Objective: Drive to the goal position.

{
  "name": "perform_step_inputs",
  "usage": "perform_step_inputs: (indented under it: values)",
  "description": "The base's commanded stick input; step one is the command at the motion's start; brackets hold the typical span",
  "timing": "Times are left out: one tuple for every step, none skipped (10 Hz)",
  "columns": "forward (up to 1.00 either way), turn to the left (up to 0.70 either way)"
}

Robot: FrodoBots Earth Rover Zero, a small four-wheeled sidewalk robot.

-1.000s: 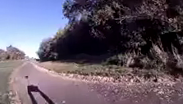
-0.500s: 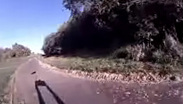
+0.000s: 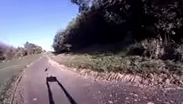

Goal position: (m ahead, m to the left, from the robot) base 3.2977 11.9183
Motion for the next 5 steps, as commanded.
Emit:
perform_step_inputs:
  values:
    - [0.00,0.85]
    - [0.00,0.85]
    - [0.00,0.00]
    - [0.00,0.00]
    - [0.00,0.00]
